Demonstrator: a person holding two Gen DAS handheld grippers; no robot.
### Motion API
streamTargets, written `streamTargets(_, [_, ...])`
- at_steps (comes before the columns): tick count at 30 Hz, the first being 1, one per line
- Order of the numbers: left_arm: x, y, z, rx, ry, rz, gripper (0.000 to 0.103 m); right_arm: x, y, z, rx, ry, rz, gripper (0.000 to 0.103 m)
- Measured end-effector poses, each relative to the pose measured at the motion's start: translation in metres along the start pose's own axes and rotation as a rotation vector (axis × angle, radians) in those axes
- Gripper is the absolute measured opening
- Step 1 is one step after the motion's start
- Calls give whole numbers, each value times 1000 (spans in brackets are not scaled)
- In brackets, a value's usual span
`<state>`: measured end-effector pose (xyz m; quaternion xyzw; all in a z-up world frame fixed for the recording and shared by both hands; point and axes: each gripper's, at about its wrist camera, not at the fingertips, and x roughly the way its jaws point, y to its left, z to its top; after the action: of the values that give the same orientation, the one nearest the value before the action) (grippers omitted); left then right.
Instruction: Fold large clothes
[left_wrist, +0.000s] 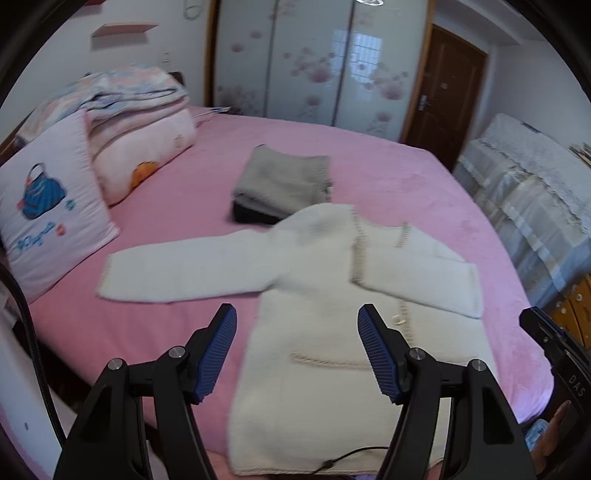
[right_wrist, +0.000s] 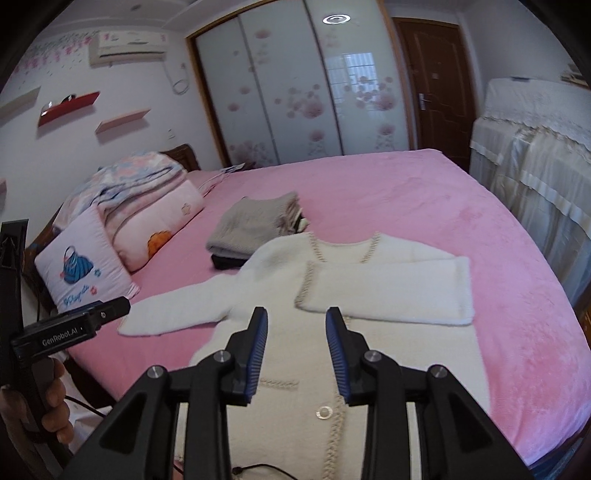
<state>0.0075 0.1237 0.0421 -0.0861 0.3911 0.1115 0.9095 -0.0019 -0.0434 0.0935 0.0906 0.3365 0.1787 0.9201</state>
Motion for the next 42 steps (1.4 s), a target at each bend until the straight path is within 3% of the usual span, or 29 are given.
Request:
streamTargets(8, [13, 87, -20, -99, 40, 138, 67, 41, 61, -8, -87, 67, 53, 33])
streamTargets(16, [41, 137, -23, -147, 93, 194, 67, 84, 110, -10, -156, 115, 100, 33])
streamTargets(27, [147, 229, -21, -346, 332, 108, 67, 171, 142, -22, -175, 250, 136, 33])
streamTargets(42, [300, 343, -27, -728, 382, 122, 67, 276, 129, -32, -139, 369, 66, 33])
